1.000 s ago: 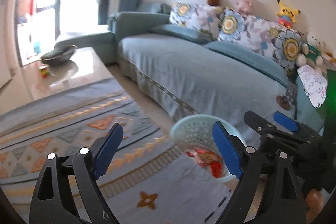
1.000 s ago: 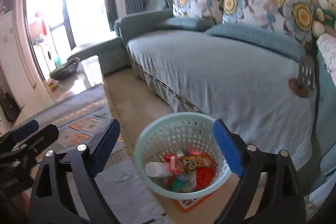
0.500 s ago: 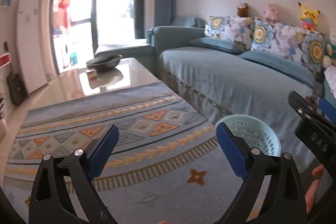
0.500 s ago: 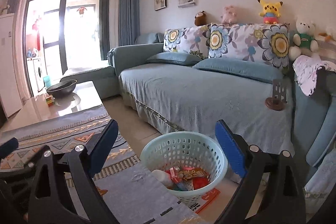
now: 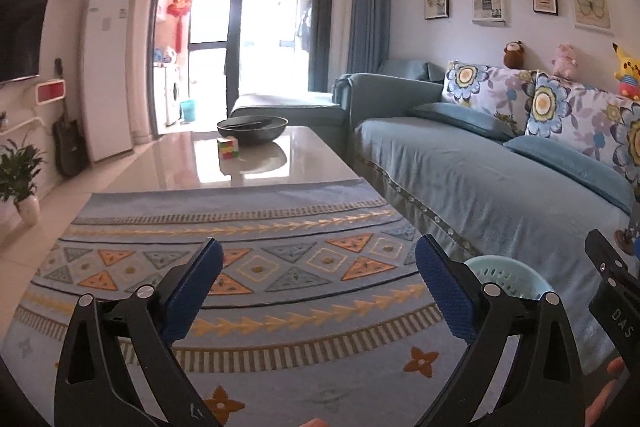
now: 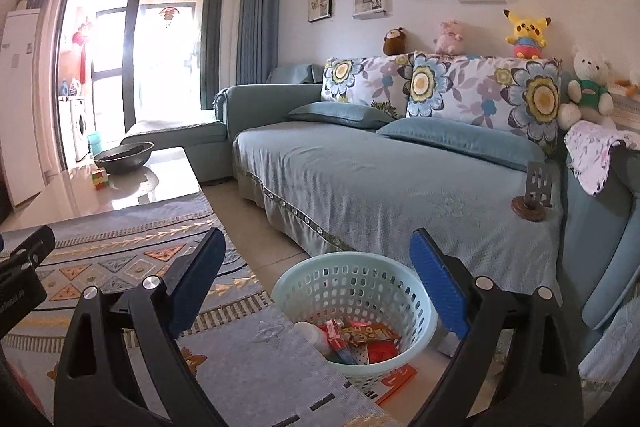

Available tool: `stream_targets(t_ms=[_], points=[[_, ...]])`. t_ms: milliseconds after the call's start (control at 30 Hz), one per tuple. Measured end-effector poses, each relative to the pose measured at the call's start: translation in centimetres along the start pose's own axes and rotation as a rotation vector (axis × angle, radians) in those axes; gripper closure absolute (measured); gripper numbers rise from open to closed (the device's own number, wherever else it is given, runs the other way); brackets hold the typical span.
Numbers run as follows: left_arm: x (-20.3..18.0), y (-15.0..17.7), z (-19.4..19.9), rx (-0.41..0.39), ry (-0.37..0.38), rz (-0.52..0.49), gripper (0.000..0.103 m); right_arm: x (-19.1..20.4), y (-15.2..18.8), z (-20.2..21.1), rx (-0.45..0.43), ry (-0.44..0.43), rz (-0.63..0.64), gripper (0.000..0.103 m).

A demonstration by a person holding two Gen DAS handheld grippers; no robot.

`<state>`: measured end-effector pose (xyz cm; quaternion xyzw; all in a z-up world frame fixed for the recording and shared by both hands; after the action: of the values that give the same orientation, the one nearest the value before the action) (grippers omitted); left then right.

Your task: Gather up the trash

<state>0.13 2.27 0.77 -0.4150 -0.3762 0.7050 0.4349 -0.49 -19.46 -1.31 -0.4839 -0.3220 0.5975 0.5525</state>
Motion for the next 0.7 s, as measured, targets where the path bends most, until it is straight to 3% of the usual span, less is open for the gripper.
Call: stream_targets(t_ms=[700], points=[[-0.69, 0.26, -0.71, 0.019, 0.016, -0.045, 0.009, 0.04, 0.5, -0.62, 0.037, -0.014, -0.001, 0.014]])
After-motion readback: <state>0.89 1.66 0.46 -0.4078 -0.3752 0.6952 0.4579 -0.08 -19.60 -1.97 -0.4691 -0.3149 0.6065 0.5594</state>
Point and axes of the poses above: each gripper's, at about its wrist camera, not at the fingertips, and z roughly against the way its jaws point, x to its left, y to its underside, the point moved 1 cm from there along -z, roughly the way its jaws point, and after that the axes turned 14 degrees about z, right-handed, at the moved point
